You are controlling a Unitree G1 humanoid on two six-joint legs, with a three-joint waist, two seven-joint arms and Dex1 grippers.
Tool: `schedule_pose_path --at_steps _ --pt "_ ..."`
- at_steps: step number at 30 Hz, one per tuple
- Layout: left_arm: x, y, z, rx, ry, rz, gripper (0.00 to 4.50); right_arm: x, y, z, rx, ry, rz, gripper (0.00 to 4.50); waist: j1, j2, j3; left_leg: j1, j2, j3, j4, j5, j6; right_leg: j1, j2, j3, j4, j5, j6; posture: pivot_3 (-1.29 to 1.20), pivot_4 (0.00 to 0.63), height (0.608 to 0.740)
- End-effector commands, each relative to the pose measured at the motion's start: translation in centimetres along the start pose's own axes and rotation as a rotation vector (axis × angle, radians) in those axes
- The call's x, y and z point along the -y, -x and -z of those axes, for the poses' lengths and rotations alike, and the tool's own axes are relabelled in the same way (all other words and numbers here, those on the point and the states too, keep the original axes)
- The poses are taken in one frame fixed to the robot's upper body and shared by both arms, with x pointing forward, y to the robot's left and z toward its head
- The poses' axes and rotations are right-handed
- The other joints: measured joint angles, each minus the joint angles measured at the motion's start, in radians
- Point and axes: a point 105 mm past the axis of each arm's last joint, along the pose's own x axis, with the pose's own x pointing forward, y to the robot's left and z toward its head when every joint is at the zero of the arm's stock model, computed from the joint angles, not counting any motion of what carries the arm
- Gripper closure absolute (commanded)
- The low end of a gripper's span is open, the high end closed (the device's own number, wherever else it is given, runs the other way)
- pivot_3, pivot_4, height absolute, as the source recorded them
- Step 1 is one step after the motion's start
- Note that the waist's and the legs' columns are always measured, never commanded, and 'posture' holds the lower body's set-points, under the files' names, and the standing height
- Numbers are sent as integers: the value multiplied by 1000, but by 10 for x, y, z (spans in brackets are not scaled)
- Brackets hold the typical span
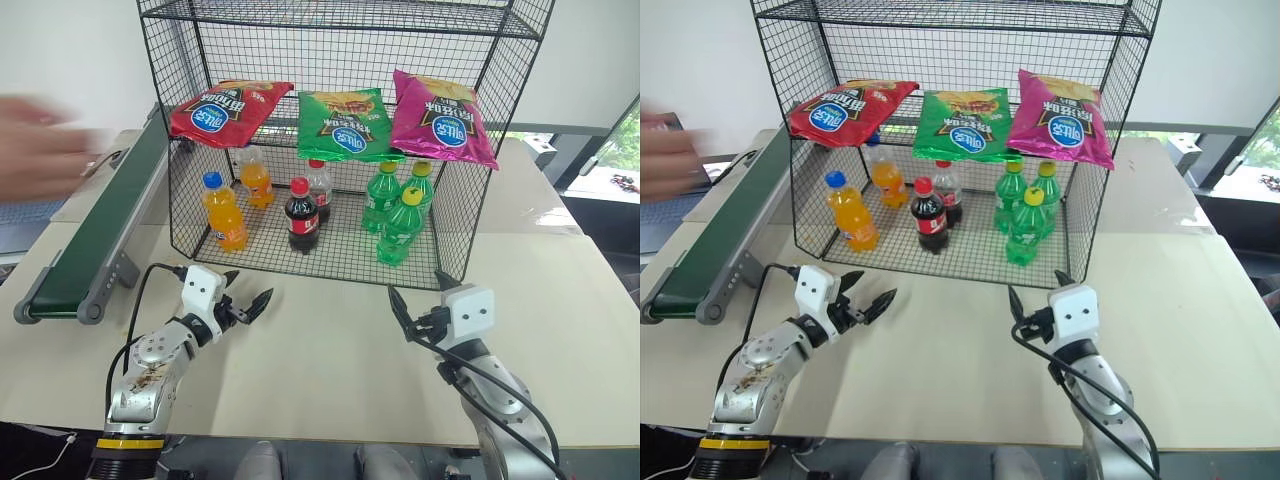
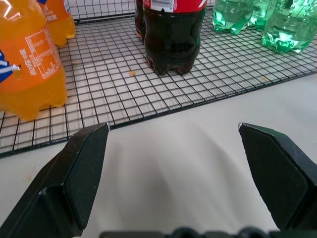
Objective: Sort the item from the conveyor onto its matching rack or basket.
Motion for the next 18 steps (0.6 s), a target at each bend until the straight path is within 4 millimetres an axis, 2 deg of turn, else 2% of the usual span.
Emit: schedule_pose_path --at_steps 1,18 --pt "2 -1 -16 56 -32 21 40 1 2 -7 48 8 8 0 -1 0 0 0 0 0 0 0 0 0 0 0 0 0 0 0 150 740" --pt "0 -3 -17 61 -39 17 40 1 0 0 53 7 10 0 -1 0 0 0 0 0 0 0 0 0 0 0 0 0 0 0 150 740"
